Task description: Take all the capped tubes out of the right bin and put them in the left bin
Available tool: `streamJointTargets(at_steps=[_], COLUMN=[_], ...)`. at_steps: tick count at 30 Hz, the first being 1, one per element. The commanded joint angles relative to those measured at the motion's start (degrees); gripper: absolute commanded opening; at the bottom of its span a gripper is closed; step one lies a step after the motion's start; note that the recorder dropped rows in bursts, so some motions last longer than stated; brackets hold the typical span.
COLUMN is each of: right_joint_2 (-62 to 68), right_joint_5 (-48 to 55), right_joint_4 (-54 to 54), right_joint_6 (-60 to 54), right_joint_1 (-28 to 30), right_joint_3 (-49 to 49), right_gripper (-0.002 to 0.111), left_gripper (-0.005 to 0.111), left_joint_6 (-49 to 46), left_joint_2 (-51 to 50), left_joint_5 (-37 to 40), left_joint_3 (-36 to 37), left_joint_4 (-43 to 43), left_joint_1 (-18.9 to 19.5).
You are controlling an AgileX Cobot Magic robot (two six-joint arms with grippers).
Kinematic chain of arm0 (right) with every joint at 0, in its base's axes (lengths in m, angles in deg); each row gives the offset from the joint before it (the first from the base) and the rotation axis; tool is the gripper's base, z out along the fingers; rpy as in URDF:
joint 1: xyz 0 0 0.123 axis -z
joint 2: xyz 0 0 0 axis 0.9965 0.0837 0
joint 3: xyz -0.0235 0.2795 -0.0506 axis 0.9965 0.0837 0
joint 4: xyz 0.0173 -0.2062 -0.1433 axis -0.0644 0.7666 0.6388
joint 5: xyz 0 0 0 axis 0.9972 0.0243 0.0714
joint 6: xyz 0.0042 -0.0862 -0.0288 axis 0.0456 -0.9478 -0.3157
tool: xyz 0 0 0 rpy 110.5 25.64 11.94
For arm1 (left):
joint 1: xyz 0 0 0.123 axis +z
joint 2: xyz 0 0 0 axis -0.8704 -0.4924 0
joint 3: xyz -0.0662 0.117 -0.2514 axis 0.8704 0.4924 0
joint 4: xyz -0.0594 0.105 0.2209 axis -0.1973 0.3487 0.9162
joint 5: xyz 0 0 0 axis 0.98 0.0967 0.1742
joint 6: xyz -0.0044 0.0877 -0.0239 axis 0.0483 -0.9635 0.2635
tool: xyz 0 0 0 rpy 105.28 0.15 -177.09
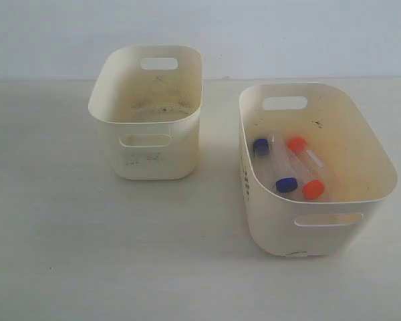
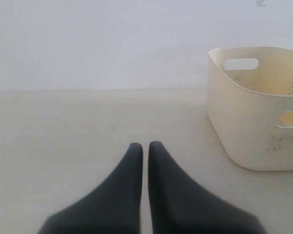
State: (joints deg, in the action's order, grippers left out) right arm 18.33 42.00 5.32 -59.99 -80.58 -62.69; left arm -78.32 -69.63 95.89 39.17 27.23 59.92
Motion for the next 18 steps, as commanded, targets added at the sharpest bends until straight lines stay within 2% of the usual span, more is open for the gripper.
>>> streamJointTargets(at_steps=[1,4,10,15,18], right_joint_2=[-0.31,-0.31,-0.31,-0.31,-0.31], right_joint_5=[-1.30,-7.13,-25.41,-32.15,-40.15], right_joint_4=[1.03,0.52,-0.83,-1.00,-1.01], right_joint_6=[-0.89,-1.54,0.00,0.38,5.15], right_joint_1=[-0.14,-0.14,-0.14,-0.14,-0.14], right_joint_3=[-0.03,-0.03,-0.03,-0.03,-0.03], right_gripper=[0.001,0.001,0.001,0.001,0.001], left_gripper=[0.004,0.004,0.004,0.004,0.004], left_joint_6=[0.54,0.54,0.54,0.54,0.54], left_joint_2=[-0.03,-0.03,-0.03,-0.03,-0.03], left_joint_5=[-0.26,-0.26,-0.26,-0.26,-0.26], left_joint_3=[-0.21,-0.21,-0.21,-0.21,-0.21], left_joint_4=[-0.36,-0.36,-0.36,-0.36,-0.36], left_joint_1=[0.02,0.02,0.02,0.02,0.02])
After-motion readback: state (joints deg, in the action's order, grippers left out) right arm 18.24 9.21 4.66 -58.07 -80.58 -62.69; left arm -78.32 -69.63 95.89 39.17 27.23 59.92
